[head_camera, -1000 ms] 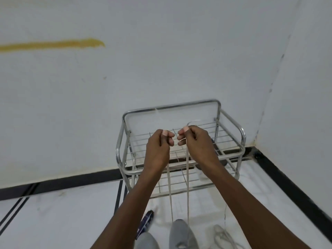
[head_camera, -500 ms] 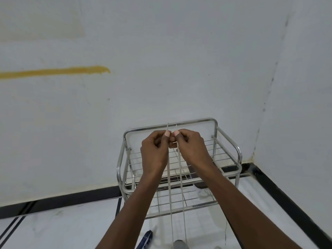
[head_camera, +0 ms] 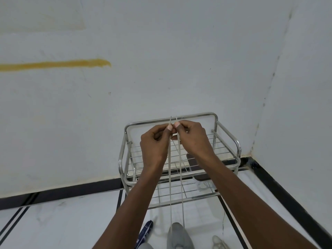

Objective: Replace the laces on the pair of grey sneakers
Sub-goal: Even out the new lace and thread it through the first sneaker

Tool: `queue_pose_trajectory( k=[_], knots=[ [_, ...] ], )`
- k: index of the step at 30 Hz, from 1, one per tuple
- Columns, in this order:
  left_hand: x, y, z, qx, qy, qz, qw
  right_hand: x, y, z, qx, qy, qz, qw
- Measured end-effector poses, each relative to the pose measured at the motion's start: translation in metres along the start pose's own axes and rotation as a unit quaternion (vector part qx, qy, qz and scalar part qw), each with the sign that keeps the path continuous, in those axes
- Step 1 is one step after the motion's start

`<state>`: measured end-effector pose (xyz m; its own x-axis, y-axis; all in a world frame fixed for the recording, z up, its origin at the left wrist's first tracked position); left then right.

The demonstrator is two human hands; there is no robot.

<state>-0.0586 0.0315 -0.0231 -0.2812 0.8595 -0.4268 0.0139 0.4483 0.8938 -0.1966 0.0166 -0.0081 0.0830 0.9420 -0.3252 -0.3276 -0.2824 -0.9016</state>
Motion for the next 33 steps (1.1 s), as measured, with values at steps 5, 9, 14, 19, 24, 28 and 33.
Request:
queue_pose_trajectory(
  k=[5, 9, 14, 19, 24, 28, 33],
  knots=[
    [0.003, 0.0, -0.001, 0.01, 0.006, 0.004, 1.0, 0.002, 0.001, 0.0, -0.003, -0.007, -0.003, 1.0],
    [0.005, 0.001, 0.001, 0.018, 0.019, 0.008, 1.0, 0.003, -0.001, -0.002, 0.0, -0.01, 0.004, 1.0],
    [0.005, -0.008, 0.005, -0.022, 0.023, 0.007, 0.999, 0.002, 0.008, -0.002, 0.005, -0.009, 0.0, 1.0],
    [0.035, -0.075, 0.033, -0.102, 0.044, 0.053, 0.992, 0.027, 0.062, -0.005, -0.001, -0.043, -0.017, 0.999],
    [0.1, -0.191, 0.064, -0.166, 0.04, 0.166, 0.971, 0.067, 0.175, -0.029, 0.053, -0.105, -0.073, 0.99],
    [0.159, -0.27, 0.094, -0.202, 0.072, 0.238, 0.947, 0.118, 0.27, -0.057, 0.101, -0.165, -0.128, 0.973],
    [0.216, -0.333, 0.1, -0.229, 0.07, 0.303, 0.922, 0.161, 0.35, -0.079, 0.145, -0.214, -0.155, 0.953]
  ],
)
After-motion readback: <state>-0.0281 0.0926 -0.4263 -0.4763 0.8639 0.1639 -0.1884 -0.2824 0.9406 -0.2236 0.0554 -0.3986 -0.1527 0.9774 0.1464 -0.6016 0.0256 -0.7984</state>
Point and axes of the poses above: each hand's wrist, its own x-axis away from the middle knuckle, its own z-axis out of the back of the hand, y = z × x, the point moved 7 cm from there along -x, towards the middle knuckle, and after that the axes turned 2 degrees about -z, right-handed, at the moved point
